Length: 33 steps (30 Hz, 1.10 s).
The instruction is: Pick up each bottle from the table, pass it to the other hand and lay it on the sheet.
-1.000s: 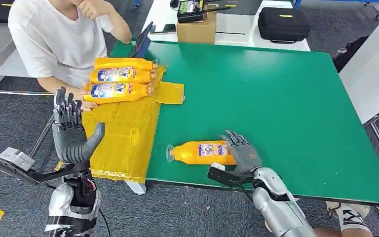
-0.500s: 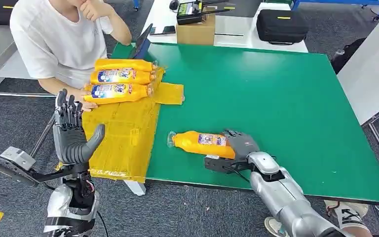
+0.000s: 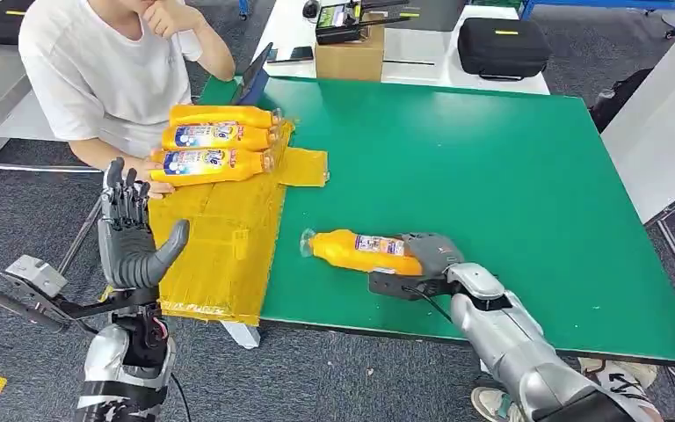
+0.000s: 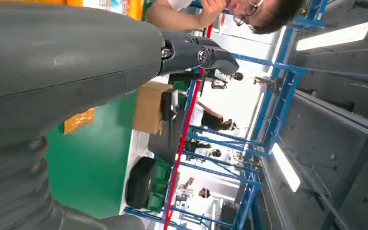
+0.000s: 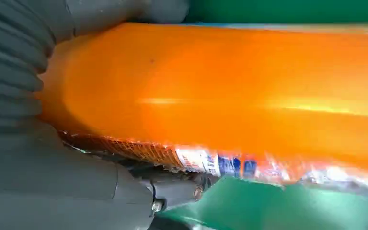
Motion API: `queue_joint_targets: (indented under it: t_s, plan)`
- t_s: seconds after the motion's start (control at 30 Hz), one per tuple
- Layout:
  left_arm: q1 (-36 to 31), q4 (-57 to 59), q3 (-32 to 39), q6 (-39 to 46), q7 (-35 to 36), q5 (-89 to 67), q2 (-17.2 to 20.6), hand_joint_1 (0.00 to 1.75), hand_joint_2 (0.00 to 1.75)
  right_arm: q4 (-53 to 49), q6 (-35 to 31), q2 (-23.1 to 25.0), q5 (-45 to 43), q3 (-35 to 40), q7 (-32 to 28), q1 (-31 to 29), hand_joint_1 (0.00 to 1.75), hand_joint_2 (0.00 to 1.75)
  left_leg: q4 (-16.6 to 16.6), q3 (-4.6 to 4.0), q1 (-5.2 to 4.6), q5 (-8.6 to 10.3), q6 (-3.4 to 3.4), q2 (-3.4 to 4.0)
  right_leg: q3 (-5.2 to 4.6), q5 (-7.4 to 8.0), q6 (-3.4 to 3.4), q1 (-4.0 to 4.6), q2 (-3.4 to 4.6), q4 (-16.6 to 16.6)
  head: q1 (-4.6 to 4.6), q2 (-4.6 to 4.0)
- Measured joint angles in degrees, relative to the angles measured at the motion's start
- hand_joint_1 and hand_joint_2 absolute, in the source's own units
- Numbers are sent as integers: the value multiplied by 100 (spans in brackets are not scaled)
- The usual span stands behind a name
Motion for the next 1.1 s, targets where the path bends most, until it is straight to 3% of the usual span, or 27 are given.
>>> queue_joint_targets:
  t_s: [0.1, 0.23, 0.27, 0.3, 0.33, 0.4, 0.53, 0.7, 0.73, 0.77, 0.8, 0.93, 1.1]
  plan:
    - [10, 24, -50, -11, -2, 44, 35, 0, 175, -241, -285, -4, -1029, -378, -909, 379, 175, 175, 0, -2, 1, -5, -3, 1, 6, 0, 0, 1, 0, 1, 4, 0]
    - [195, 151, -442, 127, 291, -908, 74, 0, 175, -1521, -1368, 160, -1426, -895, -1172, 1450, 175, 175, 0, -21, 0, -9, -6, -7, -13, -6, 2, 0, -2, 2, 2, 0]
    - [266, 212, -595, 208, 264, -1227, 72, 0, 175, -1831, -1541, 195, -1415, -998, -1140, 1607, 168, 175, 0, -32, 1, -9, -7, -6, -26, -5, 2, 1, -3, 2, -4, 0]
    - [326, 278, -733, 279, 213, -1435, 61, 0, 175, -2122, -1613, 251, -1402, -1071, -1087, 1741, 171, 175, 0, -41, 2, -8, -7, -3, -37, -5, 1, 2, -2, 2, 2, 0]
    - [370, 328, -851, 326, 177, -1521, 44, 0, 175, -2382, -1648, 278, -1452, -1133, -1107, 1889, 155, 175, 0, -43, 2, -8, -7, -4, -40, -6, 1, 2, -3, 2, -2, -2]
    - [503, 431, -1128, 358, 131, -1628, -13, 0, 175, -3048, -1784, 348, -1803, -1350, -1411, 2286, 141, 175, 0, -52, 2, -9, -7, -15, -40, -8, 0, 1, -11, 3, 4, 0]
    - [670, 617, -1458, 227, 160, -1094, -124, 0, 175, -4068, -1729, 568, -2389, -1592, -1861, 2704, 124, 175, 0, -63, -1, -13, -4, -3, -57, -8, 0, -1, -8, 0, 0, 0]
    - [774, 737, -1671, 188, 223, -872, -133, 0, 175, -4725, -1563, 710, -2521, -1631, -1911, 3098, 120, 175, 0, -65, 0, -17, -4, -7, -55, -16, 13, -1, -10, 1, 0, 0]
    - [789, 737, -1713, 181, 230, -870, -133, 0, 175, -4771, -1554, 739, -2536, -1631, -1922, 3134, 133, 175, 0, -65, 0, -16, -4, -7, -55, -16, 13, 0, -10, 1, 2, 0]
    - [799, 737, -1742, 177, 234, -870, -140, 0, 175, -4808, -1548, 756, -2536, -1631, -1931, 3161, 166, 175, 0, -64, 0, -16, -5, -8, -55, -16, 13, 0, -10, 1, 2, 0]
    - [807, 737, -1770, 175, 238, -870, -142, 0, 175, -4839, -1541, 778, -2538, -1631, -1944, 3182, 175, 175, 0, -65, 0, -15, -5, -8, -55, -16, 13, 0, -10, 1, 0, 0]
    - [875, 699, -1967, -75, 181, -1021, -133, 0, 175, -4850, -1325, 861, -2582, -1623, -1983, 3197, 175, 175, 0, -66, 0, -15, -4, -9, -54, -16, 13, -1, -10, 2, 2, 0]
    - [868, 579, -2415, -337, 85, -1250, -83, 0, 175, -4329, -1288, 1032, -1928, -1095, -2261, 3085, 175, 175, -1, -67, 1, -16, -5, -7, -56, -17, 13, 0, -10, 2, 2, 0]
